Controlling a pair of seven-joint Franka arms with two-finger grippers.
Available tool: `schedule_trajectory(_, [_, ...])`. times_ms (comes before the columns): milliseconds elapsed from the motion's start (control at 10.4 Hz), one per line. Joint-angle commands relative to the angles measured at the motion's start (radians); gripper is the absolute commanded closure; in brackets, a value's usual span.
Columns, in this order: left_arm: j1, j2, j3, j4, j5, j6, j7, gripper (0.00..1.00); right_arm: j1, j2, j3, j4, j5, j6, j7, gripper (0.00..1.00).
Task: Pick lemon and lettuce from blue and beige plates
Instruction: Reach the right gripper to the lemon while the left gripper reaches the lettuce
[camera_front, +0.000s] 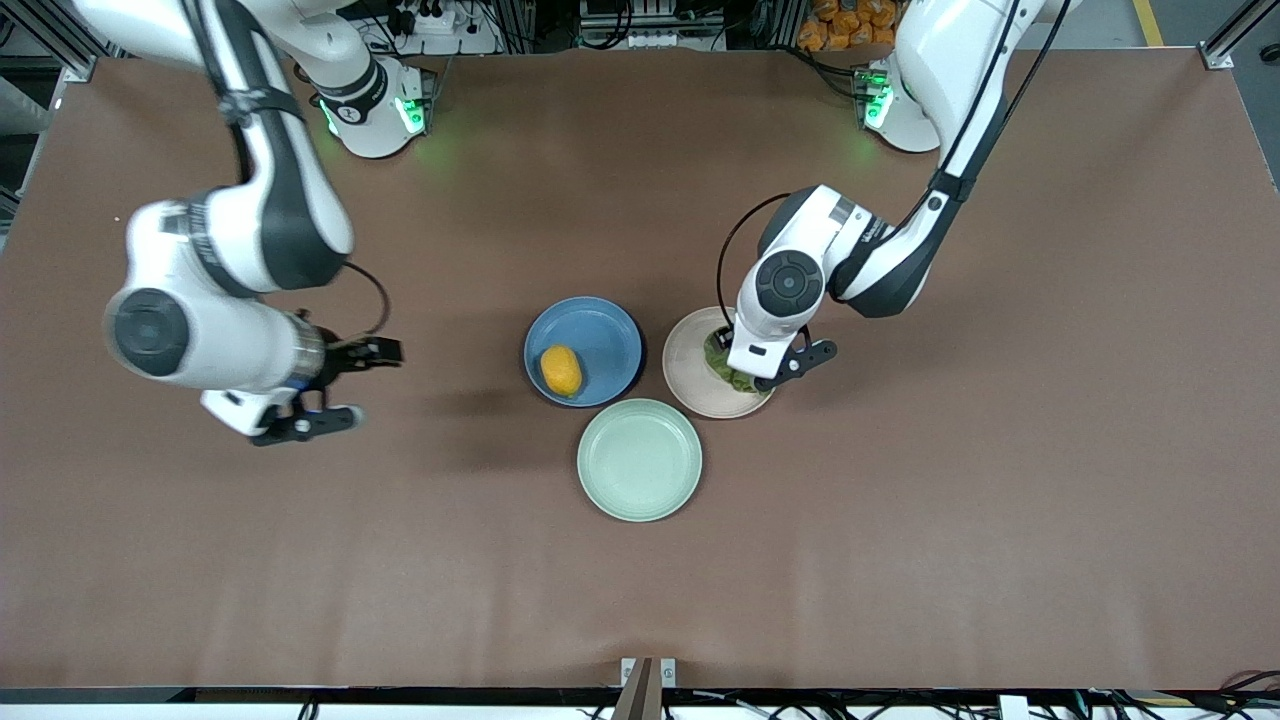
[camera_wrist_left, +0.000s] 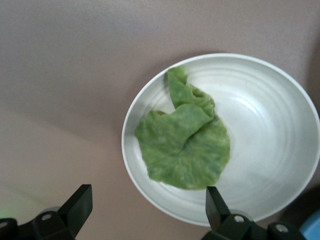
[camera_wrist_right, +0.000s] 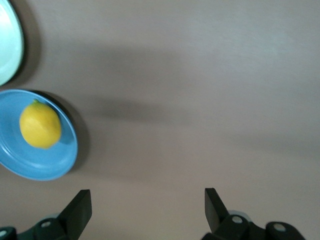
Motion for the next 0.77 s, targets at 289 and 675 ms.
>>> schedule_trajectory(289, [-0.023, 0.079, 0.011, 0.022, 0.014, 0.118, -0.034, 0.0, 0.117, 0.122, 0.082, 0.012, 0.018, 0.218, 0.246, 0.0])
schedule_trajectory(675, [-0.023, 0.127, 0.016, 0.042, 0.061, 0.159, -0.034, 0.0, 0.16, 0.197, 0.131, 0.006, 0.015, 0.341, 0.343, 0.0])
